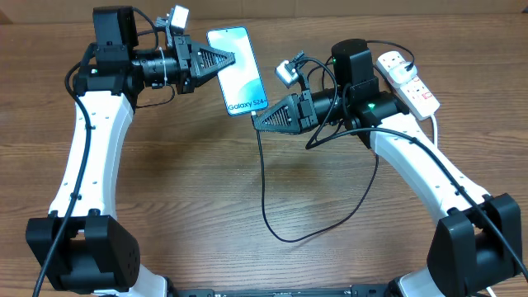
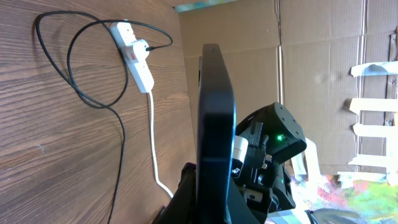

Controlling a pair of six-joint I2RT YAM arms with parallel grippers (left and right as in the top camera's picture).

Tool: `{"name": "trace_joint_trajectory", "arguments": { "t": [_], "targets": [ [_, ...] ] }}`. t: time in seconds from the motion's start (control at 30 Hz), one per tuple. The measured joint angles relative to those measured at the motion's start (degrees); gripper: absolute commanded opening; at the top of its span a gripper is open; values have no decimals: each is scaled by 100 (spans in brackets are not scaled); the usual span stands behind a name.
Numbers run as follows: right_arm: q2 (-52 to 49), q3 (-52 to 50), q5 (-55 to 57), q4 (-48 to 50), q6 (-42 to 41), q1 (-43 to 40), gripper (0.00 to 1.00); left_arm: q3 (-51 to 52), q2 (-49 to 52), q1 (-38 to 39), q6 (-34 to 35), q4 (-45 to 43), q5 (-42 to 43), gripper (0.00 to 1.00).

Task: Plug charger to phone and switch on socket
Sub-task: 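Push the USB-C plug into the phone's bottom port with the right gripper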

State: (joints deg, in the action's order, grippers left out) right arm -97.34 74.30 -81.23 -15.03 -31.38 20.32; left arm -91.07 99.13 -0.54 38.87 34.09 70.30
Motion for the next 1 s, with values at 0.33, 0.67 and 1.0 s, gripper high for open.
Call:
{"name": "trace_joint_trajectory", "arguments": {
  "t": [0.33,0.67,1.0],
  "targets": [
    [0,0,24,2,-9,46,4,0,0,2,20,13,4,4],
    [0,0,28,4,-13,46,4,0,0,2,24,15,2,5],
    [0,0,48,-4,-13,46,4,0,0,2,125,13,2,4]
  ]
}}
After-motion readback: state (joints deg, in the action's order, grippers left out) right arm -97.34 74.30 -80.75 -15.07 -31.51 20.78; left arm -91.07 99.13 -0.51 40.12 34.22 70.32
